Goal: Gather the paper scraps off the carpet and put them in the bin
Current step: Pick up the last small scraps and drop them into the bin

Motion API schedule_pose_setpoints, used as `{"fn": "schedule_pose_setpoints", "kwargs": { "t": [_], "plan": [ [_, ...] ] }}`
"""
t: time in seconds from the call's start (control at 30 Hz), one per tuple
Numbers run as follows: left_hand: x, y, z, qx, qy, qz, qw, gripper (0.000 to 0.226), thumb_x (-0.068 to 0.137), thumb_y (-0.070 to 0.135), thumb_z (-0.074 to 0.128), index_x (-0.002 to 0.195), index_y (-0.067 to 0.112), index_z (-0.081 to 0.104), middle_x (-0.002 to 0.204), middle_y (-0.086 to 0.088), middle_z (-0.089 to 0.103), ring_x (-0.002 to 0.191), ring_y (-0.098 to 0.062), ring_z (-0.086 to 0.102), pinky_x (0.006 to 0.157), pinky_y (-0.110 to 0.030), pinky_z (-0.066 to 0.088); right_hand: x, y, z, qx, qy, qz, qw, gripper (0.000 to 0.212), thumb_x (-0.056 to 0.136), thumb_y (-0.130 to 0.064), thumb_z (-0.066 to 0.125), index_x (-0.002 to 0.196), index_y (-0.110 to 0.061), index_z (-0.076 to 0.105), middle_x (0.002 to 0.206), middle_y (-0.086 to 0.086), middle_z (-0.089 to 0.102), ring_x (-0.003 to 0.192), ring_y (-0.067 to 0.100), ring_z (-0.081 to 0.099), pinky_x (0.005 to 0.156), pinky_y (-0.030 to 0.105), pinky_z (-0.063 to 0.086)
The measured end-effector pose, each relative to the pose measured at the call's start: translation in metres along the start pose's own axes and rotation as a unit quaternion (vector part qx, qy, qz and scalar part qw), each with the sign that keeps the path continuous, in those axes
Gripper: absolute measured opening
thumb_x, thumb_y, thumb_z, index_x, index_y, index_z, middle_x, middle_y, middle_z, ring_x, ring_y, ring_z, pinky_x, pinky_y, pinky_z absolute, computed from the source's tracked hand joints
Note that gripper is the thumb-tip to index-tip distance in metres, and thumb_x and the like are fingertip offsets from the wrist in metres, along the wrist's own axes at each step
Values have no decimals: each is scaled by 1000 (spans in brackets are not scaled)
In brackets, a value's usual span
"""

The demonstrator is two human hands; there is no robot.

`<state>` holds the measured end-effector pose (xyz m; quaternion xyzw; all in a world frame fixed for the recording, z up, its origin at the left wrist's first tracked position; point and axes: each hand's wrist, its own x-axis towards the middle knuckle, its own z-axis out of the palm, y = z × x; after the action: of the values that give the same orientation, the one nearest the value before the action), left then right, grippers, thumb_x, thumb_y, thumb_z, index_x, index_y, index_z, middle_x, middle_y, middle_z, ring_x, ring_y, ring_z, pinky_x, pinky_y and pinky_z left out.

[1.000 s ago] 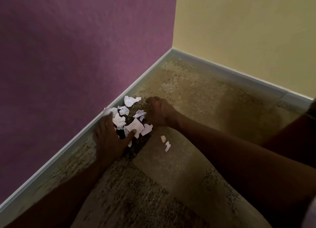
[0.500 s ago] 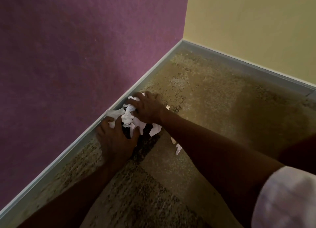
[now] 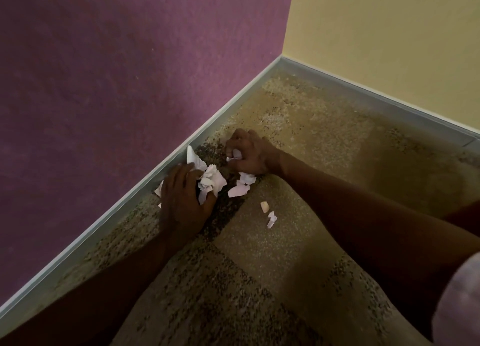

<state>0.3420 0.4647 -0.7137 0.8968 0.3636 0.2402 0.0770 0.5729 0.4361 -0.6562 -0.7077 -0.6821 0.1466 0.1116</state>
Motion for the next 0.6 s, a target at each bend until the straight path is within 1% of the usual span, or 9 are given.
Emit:
{"fn": "schedule_pose_setpoints", "kwargs": {
  "t": [0.07,0.13,0.17,0.23,0.27,0.33,0.43,0.5,0.6],
  "plan": [
    [0,0,-1,-3,-1,4,1000,43,88,42,56,112,6,60,126,-16,52,121,-36,47,94,-50,42,-2,0,-1,-27,-4,16,1000,35,81,-57,58,106,-32,59,135,3,39,121,30,34,97,52,34],
    [0,0,-2,9,-4,0,1000,44,88,41,59,114,6,61,135,-22,45,127,-40,43,95,-52,42,-2,-3,0,-33,-38,34,998,42,80,-64,55,114,-39,54,153,4,23,136,35,21,105,59,24],
    [0,0,-2,12,-4,5,1000,43,88,40,58,114,5,61,141,-25,41,132,-42,39,97,-54,40,0,-5,3,-36,-64,38,997,47,81,-66,53,121,-41,49,158,4,16,141,38,14,108,62,20],
    [-2,-1,1,13,-6,21,1000,39,89,35,58,113,5,61,152,-27,29,143,-42,26,105,-56,34,-1,-6,13,-66,-96,27,993,57,85,-66,49,135,-43,39,160,6,13,144,41,9,110,64,17],
    [-2,-2,2,7,-11,29,1000,37,89,33,58,113,6,59,156,-25,25,145,-40,23,107,-55,33,-4,-6,18,-80,-89,17,993,60,86,-64,47,140,-40,37,159,7,16,144,41,11,110,63,19],
    [-2,-3,3,-23,-11,47,999,35,89,28,57,114,4,58,154,-20,32,143,-36,30,107,-53,35,-15,-6,26,-78,-41,-4,996,62,87,-60,41,142,-31,40,154,10,28,140,39,23,108,61,26],
    [0,-2,0,-81,-19,60,995,38,90,26,57,122,5,56,134,-10,54,124,-28,52,97,-48,44,-33,-6,37,-50,22,-41,998,65,82,-57,36,134,-22,50,144,15,41,131,35,38,105,56,34],
    [1,0,-2,-101,-24,53,993,40,89,26,60,123,7,55,122,-6,58,111,-26,57,90,-43,47,-44,-11,41,-45,40,-51,997,66,81,-59,40,132,-17,51,139,16,44,126,34,41,104,51,36],
    [0,2,-1,-109,-11,41,993,34,88,28,57,114,6,56,109,-7,59,98,-29,58,82,-43,47,-53,-15,47,-77,49,-80,993,72,84,-64,44,132,-12,50,134,16,47,121,33,44,99,46,39]
  ]
}}
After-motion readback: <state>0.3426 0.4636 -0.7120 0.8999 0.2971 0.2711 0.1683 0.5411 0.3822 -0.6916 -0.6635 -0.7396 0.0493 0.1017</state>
